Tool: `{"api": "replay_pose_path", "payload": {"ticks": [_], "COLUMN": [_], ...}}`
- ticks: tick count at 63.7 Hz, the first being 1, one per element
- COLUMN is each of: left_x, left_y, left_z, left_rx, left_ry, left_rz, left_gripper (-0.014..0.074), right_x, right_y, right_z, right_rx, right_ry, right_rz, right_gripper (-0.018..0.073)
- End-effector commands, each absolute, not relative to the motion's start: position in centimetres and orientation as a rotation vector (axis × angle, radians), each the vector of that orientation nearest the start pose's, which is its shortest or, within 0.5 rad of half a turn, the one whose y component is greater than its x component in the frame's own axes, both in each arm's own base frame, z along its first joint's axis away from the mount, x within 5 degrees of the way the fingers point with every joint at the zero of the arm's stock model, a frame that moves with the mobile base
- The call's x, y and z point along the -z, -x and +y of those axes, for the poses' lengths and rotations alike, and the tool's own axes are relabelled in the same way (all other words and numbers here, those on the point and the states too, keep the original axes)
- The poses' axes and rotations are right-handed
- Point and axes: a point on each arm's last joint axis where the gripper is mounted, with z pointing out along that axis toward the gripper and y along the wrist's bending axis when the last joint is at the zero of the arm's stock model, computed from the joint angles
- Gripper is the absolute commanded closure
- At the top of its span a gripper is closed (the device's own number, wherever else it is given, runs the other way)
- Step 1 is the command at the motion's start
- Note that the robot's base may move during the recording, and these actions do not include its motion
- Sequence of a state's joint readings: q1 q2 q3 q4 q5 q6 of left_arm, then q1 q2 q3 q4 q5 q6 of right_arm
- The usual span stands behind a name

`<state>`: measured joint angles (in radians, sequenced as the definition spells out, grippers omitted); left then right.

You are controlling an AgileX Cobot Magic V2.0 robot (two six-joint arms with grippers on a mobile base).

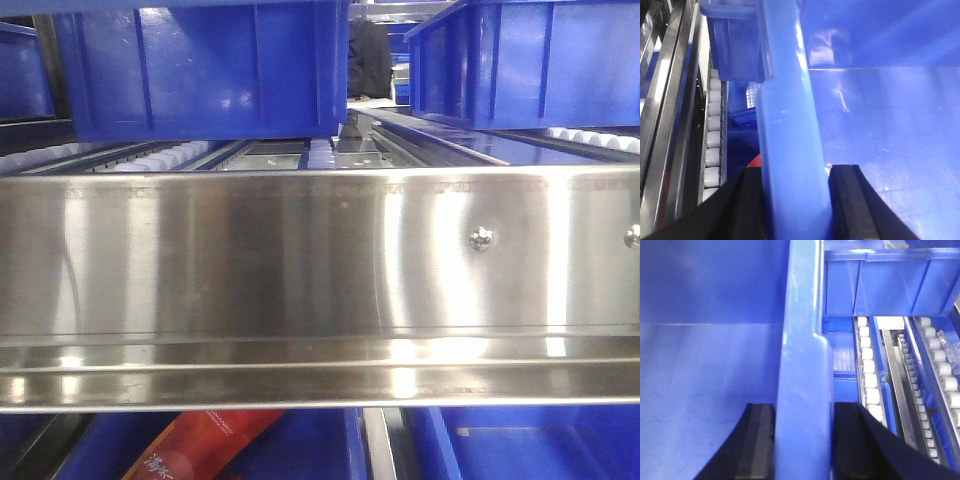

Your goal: Move blue bin to conveyor side

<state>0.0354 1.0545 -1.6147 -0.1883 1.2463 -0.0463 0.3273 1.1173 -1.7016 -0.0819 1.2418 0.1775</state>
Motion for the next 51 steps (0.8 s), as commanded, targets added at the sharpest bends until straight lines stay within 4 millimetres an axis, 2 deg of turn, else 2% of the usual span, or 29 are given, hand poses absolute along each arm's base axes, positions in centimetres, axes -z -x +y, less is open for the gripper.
{"api": "replay_pose_path", "payload": {"ticks": [1, 51], "left_x": [-51.95, -51.95], "left_y": [-15.04, -15.04], "left_z": [-0.73, -0.73], "left_rx": [0.176, 0.176], "left_ry": [0.041, 0.041], "left_rz": [2.04, 2.04], "left_gripper": [0.0615, 0.0615], "right_x": [-53.46, -53.46], "right_y": [-15.91, -15.91], "right_z": [3.76, 3.76], "right_rx": [-0.108, -0.108], "right_ry": [0.125, 0.125], "right_rz": [1.984, 1.984], "right_gripper": [0.0638, 0.0638]}}
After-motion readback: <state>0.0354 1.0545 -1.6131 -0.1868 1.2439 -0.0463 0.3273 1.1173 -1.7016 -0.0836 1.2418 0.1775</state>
